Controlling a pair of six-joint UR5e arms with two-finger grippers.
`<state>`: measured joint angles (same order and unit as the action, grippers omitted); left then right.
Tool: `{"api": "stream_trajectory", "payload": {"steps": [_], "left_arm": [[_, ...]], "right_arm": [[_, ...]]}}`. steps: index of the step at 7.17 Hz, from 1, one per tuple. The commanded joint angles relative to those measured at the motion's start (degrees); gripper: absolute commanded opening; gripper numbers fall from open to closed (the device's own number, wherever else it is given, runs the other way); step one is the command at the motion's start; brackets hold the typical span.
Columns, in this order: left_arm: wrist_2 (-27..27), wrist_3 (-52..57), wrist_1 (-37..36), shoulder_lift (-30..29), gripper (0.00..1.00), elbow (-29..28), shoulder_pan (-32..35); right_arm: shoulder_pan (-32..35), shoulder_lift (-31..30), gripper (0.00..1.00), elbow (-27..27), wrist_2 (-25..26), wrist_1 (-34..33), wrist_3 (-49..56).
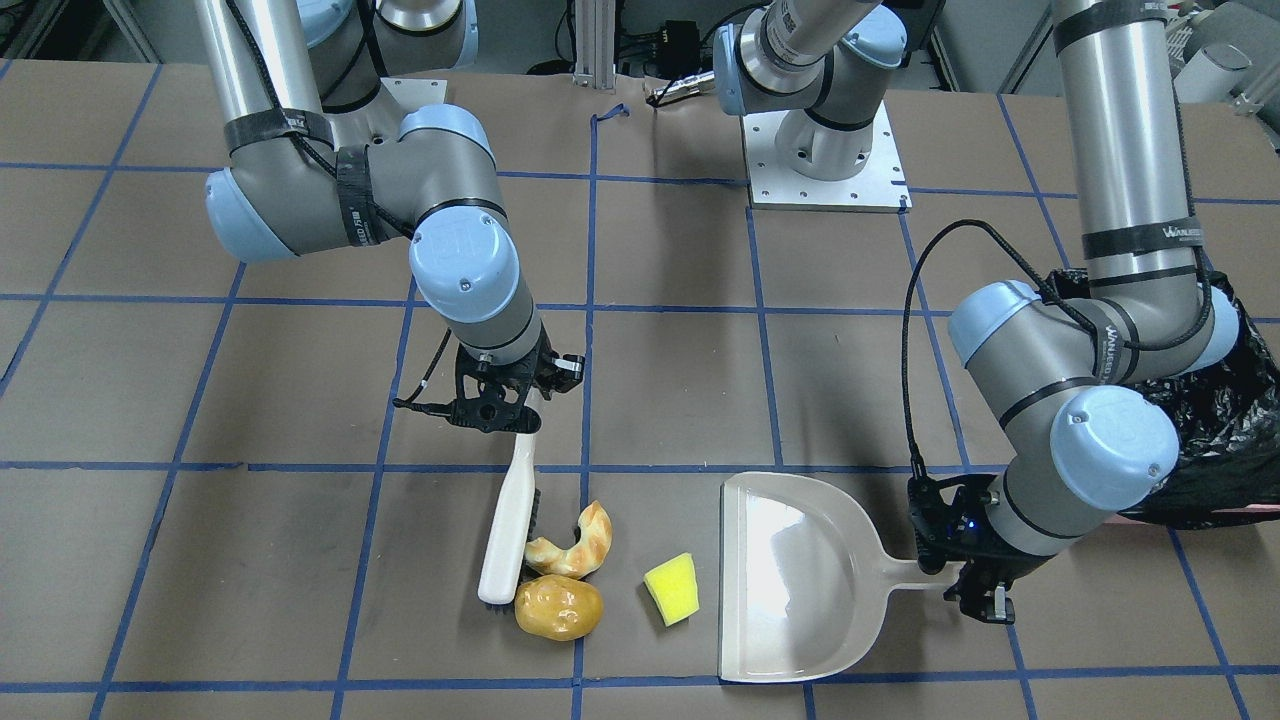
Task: Sweep and dump trash into bin
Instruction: 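Move the brush with the right gripper toward the bread and pastry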
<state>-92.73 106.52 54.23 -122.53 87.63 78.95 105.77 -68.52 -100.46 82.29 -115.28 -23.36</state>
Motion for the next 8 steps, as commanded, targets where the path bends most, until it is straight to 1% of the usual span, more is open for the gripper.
{"api": "stream_trajectory", "payload": {"steps": [1, 5, 8], "left_arm": [[0.0, 0.0, 0.0, -0.1, 0.07, 0.0, 0.1], [0.0, 0.0, 0.0, 0.0, 0.07, 0.0, 0.1], [0.0, 0.0, 0.0, 0.0, 0.07, 0.0, 0.1]], "right_arm": [[0.5, 1.6, 0.0, 1.8, 0.0, -0.3, -2.0], [3.0, 2.4, 0.0, 2.4, -0.3, -1.9, -5.4], [7.6, 6.9, 0.0, 7.9, -0.3, -1.9, -12.6]]}}
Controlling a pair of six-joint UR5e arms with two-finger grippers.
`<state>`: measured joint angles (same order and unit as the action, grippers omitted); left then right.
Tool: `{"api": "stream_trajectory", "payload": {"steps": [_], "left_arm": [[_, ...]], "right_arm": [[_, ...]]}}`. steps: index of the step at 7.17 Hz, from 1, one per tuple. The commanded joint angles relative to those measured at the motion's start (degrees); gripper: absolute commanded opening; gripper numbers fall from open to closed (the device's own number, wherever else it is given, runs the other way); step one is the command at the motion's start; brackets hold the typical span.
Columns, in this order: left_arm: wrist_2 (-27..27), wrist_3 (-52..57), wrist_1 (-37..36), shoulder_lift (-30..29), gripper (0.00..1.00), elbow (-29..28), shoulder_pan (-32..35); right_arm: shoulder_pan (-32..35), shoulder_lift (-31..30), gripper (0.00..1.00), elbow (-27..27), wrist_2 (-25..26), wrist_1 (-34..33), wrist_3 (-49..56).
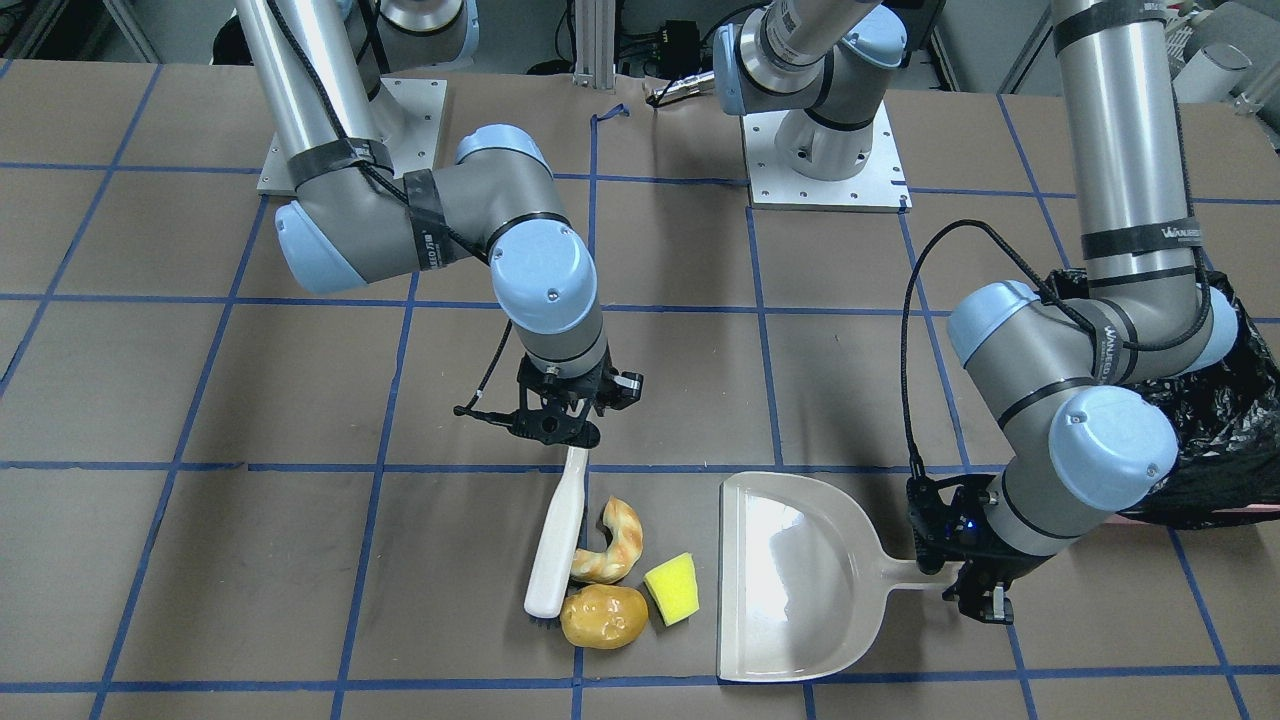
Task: Sweep and dump trash into bin
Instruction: 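Move the brush with the right gripper toward the bread and pastry, then sweep the pastry and bread into the dustpan with the right gripper's brush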
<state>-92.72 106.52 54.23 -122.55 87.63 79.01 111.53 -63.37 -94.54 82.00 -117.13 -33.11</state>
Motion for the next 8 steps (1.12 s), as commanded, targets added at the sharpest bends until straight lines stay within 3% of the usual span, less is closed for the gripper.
{"api": "stream_trajectory", "payload": {"steps": [1, 8], "left_arm": [[0.0, 0.0, 0.0, 0.0, 0.07, 0.0, 0.0], [0.0, 0.0, 0.0, 0.0, 0.07, 0.0, 0.0]], "right_arm": [[2.6, 2.5, 0.0, 3.8, -1.0, 0.0, -4.8], [9.9, 10.6, 0.0, 14.7, -2.9, -2.1, -18.3]]}}
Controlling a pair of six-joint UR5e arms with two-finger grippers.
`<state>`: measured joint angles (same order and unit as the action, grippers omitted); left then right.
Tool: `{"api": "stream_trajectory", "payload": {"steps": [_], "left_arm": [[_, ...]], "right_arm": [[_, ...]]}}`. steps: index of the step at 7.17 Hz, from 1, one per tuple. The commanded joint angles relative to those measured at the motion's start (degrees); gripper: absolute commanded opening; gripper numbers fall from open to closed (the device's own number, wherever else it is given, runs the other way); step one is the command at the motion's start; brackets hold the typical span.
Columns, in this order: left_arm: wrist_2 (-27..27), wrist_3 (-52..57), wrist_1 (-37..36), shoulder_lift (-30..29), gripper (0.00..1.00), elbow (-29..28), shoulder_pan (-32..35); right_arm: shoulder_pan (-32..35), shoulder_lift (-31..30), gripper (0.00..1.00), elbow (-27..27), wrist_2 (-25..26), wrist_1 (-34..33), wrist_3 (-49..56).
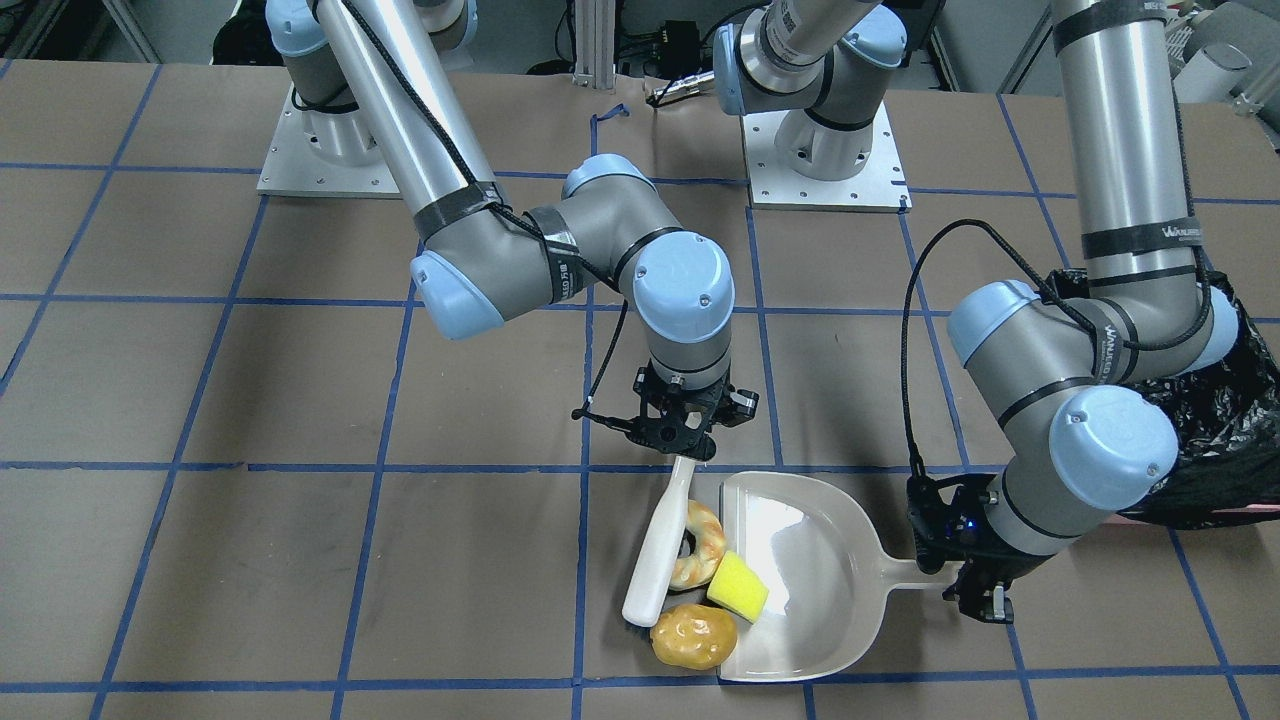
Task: Sweep and dump trash into bin
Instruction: 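Sweep the pastry and bread into the dustpan with the right gripper's brush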
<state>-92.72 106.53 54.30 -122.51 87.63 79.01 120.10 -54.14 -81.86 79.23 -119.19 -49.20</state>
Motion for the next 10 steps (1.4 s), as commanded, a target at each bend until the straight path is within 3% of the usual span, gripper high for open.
{"api": "stream_trajectory", "payload": {"steps": [1, 3, 8, 10], "left_arm": [[0.0, 0.0, -0.1, 0.1, 0.07, 0.0, 0.0], [0.0, 0.0, -0.1, 0.0, 0.07, -0.1, 0.1], [-0.1, 0.1, 0.0, 0.1, 0.07, 0.0, 0.4], [-0.1, 0.0, 0.0, 0.1, 0.07, -0.1, 0.4]], "right_arm": [[2.4, 2.6, 0.0, 4.1, -0.1, -0.1, -3.5], [3.3, 3.9, 0.0, 6.1, -0.1, -0.1, -4.5], [4.6, 5.4, 0.0, 9.2, -6.4, -2.3, -10.9], [4.6, 2.3, 0.0, 9.1, -7.2, -0.2, -12.0]]}}
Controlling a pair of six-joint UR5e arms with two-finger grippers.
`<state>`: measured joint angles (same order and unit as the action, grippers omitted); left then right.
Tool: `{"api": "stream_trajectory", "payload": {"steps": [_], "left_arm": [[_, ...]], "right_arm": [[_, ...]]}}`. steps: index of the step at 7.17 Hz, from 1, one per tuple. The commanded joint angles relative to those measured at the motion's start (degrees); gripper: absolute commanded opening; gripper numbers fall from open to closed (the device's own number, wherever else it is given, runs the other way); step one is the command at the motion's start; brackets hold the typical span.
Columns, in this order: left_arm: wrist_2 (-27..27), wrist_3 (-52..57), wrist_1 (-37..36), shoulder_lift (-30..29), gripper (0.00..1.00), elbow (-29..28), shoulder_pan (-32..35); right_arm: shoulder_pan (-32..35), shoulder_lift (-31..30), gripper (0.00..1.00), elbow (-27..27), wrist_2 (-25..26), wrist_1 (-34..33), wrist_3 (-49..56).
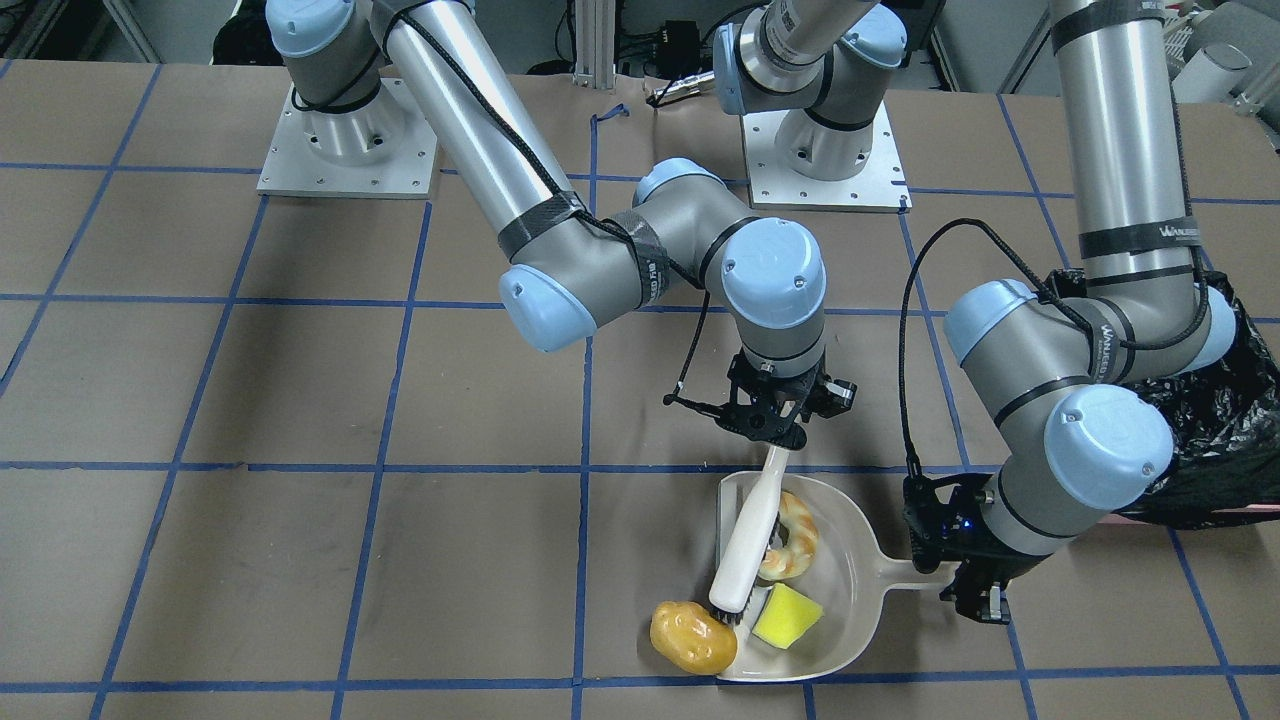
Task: Sweep and dump trash into bin
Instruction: 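Sweep the pastry and bread into the dustpan with the right gripper's brush, then sweep the yellow sponge into the dustpan with the brush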
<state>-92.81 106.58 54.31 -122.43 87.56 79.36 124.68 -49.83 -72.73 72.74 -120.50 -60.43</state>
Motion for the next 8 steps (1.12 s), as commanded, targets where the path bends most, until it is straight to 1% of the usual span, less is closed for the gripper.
{"api": "stream_trajectory", "payload": {"steps": [1, 2, 3, 4, 5, 6, 7, 8], "left_arm": [[-0.1, -0.1, 0.0, 0.0, 0.07, 0.0, 0.0], [-0.1, 0.0, 0.0, 0.0, 0.07, 0.1, 0.0], [-0.1, 0.0, 0.0, 0.0, 0.07, 0.0, 0.0], [0.0, -0.1, 0.0, 0.0, 0.07, 0.0, 0.0], [0.0, -0.1, 0.0, 0.0, 0.07, 0.0, 0.0], [0.0, 0.0, 0.0, 0.0, 0.07, 0.0, 0.0], [0.0, -0.1, 0.0, 0.0, 0.07, 0.0, 0.0], [0.0, -0.1, 0.0, 0.0, 0.07, 0.1, 0.0]], "right_arm": [[-1.0, -4.8, 0.0, -0.1, 0.1, 7.8, 0.9], [-1.6, -7.0, 0.0, -0.6, 0.5, 11.1, 5.7], [-2.9, -7.2, 0.0, -0.7, 2.4, 11.6, 6.9], [-4.5, -7.5, 0.0, -1.1, 5.9, 14.8, 11.6], [-5.9, -8.5, 0.0, -1.4, 7.7, 16.9, 15.2], [-7.2, -8.6, 0.0, -2.3, 9.2, 16.8, 21.0], [-8.5, -8.4, 0.0, -3.7, 12.1, 16.1, 28.1], [-9.4, -8.2, 0.0, -4.6, 12.8, 15.6, 32.4]]}}
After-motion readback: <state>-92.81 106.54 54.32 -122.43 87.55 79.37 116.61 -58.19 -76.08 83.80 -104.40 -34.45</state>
